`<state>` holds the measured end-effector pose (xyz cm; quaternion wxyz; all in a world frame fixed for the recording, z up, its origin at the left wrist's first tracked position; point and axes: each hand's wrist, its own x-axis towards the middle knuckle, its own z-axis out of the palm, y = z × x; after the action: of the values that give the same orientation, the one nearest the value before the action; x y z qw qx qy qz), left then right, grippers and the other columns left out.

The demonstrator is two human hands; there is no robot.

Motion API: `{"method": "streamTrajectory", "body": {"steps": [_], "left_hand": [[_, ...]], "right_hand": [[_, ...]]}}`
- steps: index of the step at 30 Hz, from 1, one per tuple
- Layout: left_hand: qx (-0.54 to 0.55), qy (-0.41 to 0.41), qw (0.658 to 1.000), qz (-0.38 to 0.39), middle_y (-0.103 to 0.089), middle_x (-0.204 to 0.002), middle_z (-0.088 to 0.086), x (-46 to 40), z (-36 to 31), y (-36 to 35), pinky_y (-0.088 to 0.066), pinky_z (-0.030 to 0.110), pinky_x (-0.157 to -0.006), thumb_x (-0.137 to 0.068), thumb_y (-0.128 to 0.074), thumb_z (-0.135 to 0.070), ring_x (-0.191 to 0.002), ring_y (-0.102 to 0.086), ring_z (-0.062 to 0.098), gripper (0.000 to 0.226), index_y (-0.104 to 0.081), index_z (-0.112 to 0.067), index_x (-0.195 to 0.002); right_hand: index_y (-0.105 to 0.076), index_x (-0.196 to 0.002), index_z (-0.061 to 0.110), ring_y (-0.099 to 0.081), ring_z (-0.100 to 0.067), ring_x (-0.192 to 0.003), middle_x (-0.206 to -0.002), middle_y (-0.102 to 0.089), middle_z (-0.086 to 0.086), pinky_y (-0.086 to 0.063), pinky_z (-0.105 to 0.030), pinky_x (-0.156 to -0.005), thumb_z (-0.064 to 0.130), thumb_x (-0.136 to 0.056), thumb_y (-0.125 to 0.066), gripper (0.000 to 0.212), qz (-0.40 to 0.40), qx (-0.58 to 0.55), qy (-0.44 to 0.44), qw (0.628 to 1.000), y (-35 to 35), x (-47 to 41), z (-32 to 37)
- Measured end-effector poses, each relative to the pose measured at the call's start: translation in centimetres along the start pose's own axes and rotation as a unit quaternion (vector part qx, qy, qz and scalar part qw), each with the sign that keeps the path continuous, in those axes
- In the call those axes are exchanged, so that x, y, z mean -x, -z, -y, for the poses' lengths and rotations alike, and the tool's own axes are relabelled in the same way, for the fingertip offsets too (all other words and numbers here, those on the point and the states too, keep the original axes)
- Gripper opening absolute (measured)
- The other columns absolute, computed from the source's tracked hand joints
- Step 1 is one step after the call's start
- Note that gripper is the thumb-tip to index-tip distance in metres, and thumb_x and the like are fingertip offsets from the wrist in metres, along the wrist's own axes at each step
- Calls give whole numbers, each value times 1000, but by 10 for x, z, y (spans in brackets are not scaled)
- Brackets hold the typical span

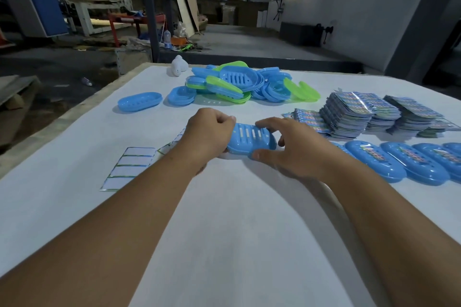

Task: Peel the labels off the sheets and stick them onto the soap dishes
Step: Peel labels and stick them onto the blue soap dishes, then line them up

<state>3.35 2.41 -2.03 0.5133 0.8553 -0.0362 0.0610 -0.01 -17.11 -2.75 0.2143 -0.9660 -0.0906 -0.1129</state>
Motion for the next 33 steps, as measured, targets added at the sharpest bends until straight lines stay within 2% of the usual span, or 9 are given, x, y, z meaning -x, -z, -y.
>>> {"method": "streamTrajectory", "body": {"steps": [2,4,11,16,20,21,25,30,33], "left_hand": [[-70,-70,995,-6,-72,-92,-7,1,2,-1,-58,30,-76,-94,-61,-41,-85,-68,14,21,-73,-23,-97],[-172,-128,977,9,-70,-107,-8,3,2,-2,-49,28,-85,-93,-62,-44,-100,-62,14,27,-70,-27,-112],[-230,-186,953,70,-65,-114,-5,3,4,-8,-39,27,-81,-94,-60,-46,-98,-51,11,26,-67,-33,-115],[-234,-179,952,78,-62,-111,-7,2,5,-8,-43,29,-83,-93,-60,-49,-101,-51,11,25,-65,-34,-113],[-231,-171,955,81,-59,-111,-8,1,6,-10,-41,27,-82,-93,-60,-50,-102,-50,10,23,-63,-36,-112],[-230,-170,955,82,-59,-110,-8,0,6,-10,-41,27,-82,-93,-60,-50,-102,-50,10,23,-63,-36,-111],[-228,-173,954,85,-59,-110,-8,0,7,-11,-42,28,-83,-93,-60,-50,-102,-51,11,23,-62,-36,-110],[-225,-173,955,85,-59,-110,-9,1,7,-10,-43,28,-83,-93,-60,-50,-102,-51,10,22,-62,-37,-109],[-224,-176,955,84,-60,-112,-8,2,6,-10,-45,30,-85,-93,-60,-50,-103,-52,11,23,-62,-36,-110]], "right_hand": [[-49,-140,42,-57,-15,-99,-127,-59,7,-42,-31,-80,65,-77,-74,72,14,15,-10,1000,2,0,-1],[-51,-140,39,-58,-17,-99,-126,-61,4,-43,-31,-81,65,-78,-74,71,19,27,-14,999,5,0,-2],[-59,-136,36,-60,-12,-108,-131,-62,12,-43,-29,-83,73,-79,-64,68,12,2,-56,998,10,3,-1],[-63,-128,13,-54,-34,-123,-133,-62,-11,-44,-35,-89,32,-96,-61,37,-90,89,-157,979,22,-13,-16],[-56,-88,9,-53,-36,-96,-107,-63,-15,-43,-35,-73,12,-87,-60,5,-55,135,-238,960,23,-16,-25],[-51,-81,10,-50,-34,-89,-98,-60,-13,-41,-35,-71,9,-85,-59,9,-48,145,-245,957,23,-16,-26],[-52,-84,11,-48,-33,-81,-85,-51,-8,-39,-34,-68,7,-81,-57,7,-61,153,-248,955,24,-18,-28],[-57,-80,13,-47,-32,-71,-80,-58,-11,-34,-28,-58,8,-77,-51,8,-93,118,-244,958,28,-18,-32],[-64,-85,8,-53,-33,-74,-88,-68,-13,-39,-29,-63,9,-81,-53,12,-118,126,-252,952,30,-17,-34]]}}
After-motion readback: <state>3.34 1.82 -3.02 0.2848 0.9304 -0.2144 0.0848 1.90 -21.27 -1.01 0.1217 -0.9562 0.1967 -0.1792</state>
